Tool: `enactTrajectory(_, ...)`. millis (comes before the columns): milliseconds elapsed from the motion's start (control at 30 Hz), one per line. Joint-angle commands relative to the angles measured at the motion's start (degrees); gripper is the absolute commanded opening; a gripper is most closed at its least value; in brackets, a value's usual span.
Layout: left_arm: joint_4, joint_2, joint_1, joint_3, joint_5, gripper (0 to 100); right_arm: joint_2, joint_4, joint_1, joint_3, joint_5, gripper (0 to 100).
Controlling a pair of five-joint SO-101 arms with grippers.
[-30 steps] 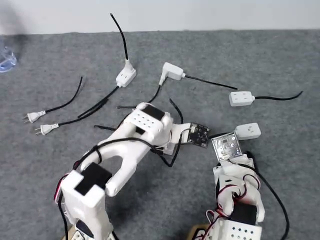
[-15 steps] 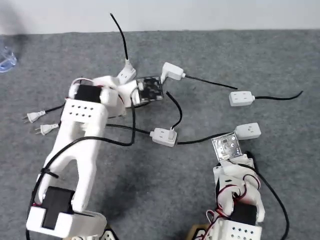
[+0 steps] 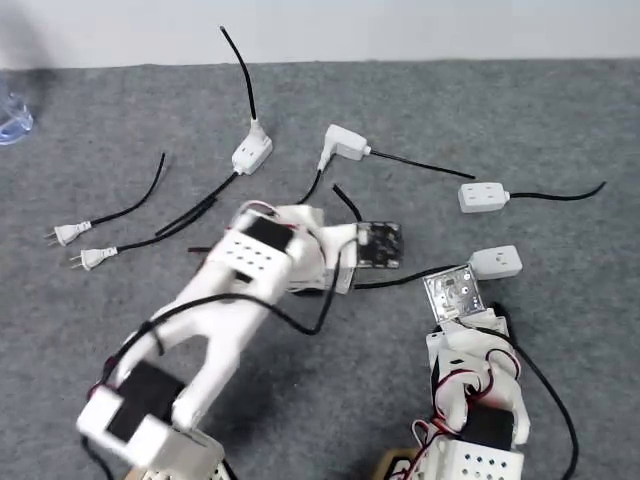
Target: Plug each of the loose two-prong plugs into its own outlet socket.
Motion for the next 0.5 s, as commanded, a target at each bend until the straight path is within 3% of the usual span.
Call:
enactTrajectory(0,-4.3,8.7,2.0,-3.1,0.8,28,-0.6,-0.9,-0.5,1.0,-0.3,19.7)
enactTrajectory(367,8.9,23.5,1.9,-22.1,0.7,27,-0.6,-0.9,-0.5,1.0,-0.3,19.7)
enactTrajectory(467,14.3,26.8,1.9,-27.7,0.5,24,-0.6,-0.9,-0.5,1.0,-0.3,19.7)
